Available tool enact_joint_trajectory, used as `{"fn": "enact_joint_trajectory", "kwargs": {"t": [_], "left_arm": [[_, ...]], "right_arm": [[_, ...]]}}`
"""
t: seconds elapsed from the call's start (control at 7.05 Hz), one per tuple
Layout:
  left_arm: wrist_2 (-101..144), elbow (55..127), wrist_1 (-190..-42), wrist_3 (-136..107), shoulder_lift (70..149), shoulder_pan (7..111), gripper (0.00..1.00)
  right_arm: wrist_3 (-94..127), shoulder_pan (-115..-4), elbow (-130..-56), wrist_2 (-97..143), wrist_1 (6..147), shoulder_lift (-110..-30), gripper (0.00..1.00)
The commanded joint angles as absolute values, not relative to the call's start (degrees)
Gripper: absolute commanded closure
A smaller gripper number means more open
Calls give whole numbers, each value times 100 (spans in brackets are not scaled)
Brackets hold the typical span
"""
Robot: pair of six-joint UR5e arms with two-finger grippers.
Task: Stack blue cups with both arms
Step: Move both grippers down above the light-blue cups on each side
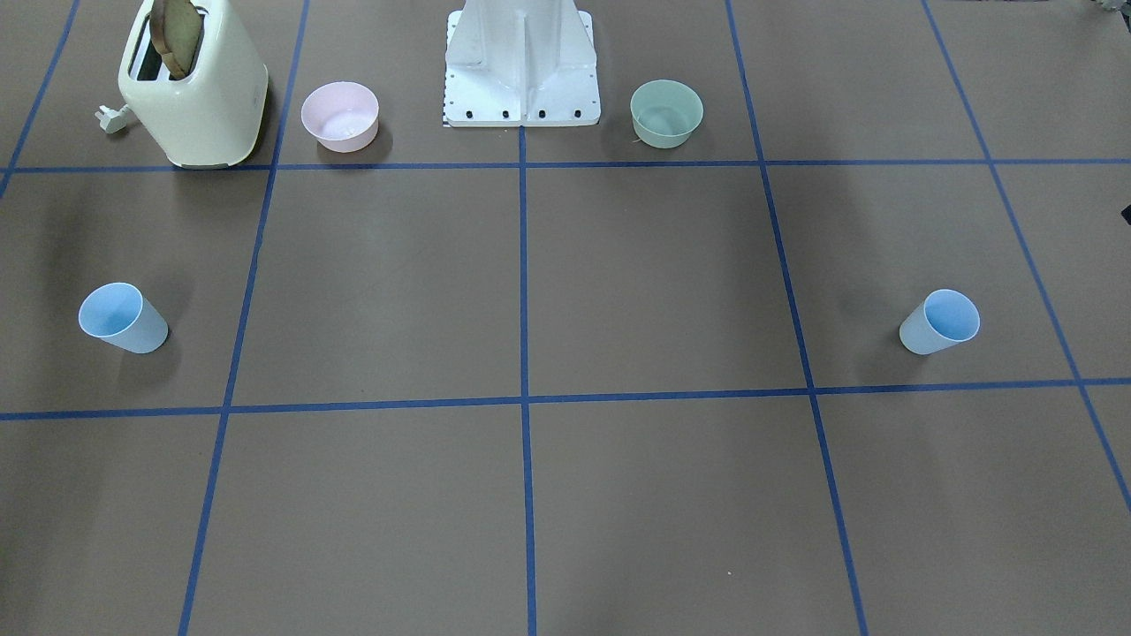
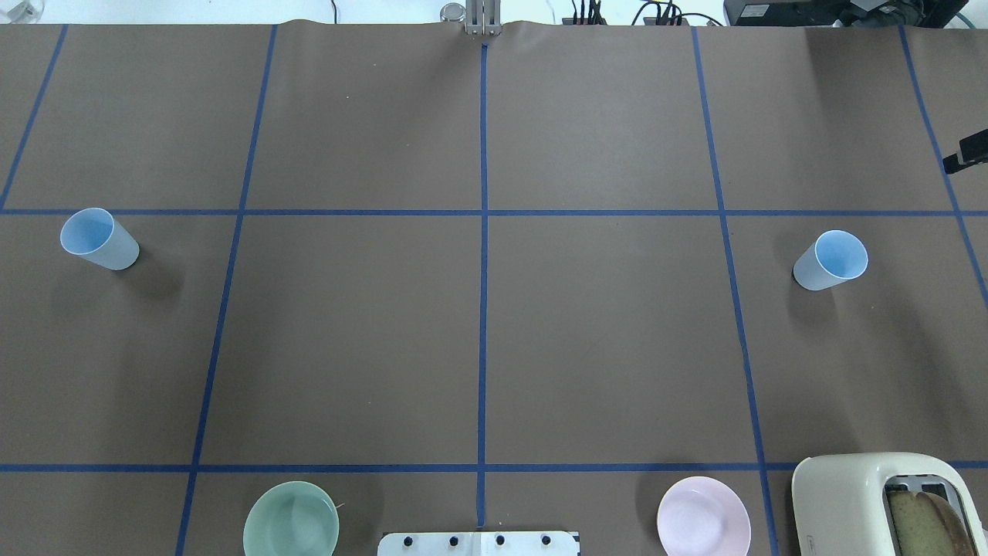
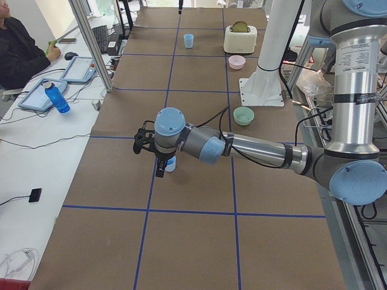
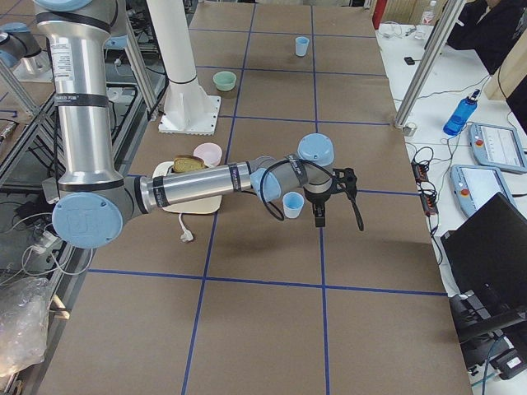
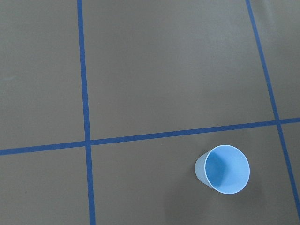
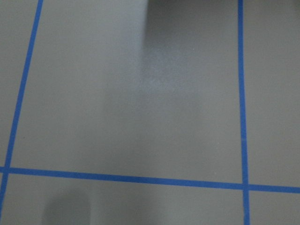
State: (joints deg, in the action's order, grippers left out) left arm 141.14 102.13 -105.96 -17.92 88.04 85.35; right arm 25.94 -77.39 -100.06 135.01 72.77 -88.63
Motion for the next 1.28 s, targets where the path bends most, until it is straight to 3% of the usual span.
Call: {"fn": "enact_joint_trajectory", "kwargs": {"t": [0.0,0.71,1.14], "left_arm": [[14019,9863,-10739,-1977,9078,8167,2],[13579,9099,-10767,-2180,9956,7480,2],[13324,8650,-11186,-2180,9984,7093,2]], "right_arm": [[3144,-7237,-10169,13509,6786,-9132,0],[3217,-6918,-10134,13308,6829,-9088,0],[3217,-6899,-10134,13228,6829,-9088,0]]}}
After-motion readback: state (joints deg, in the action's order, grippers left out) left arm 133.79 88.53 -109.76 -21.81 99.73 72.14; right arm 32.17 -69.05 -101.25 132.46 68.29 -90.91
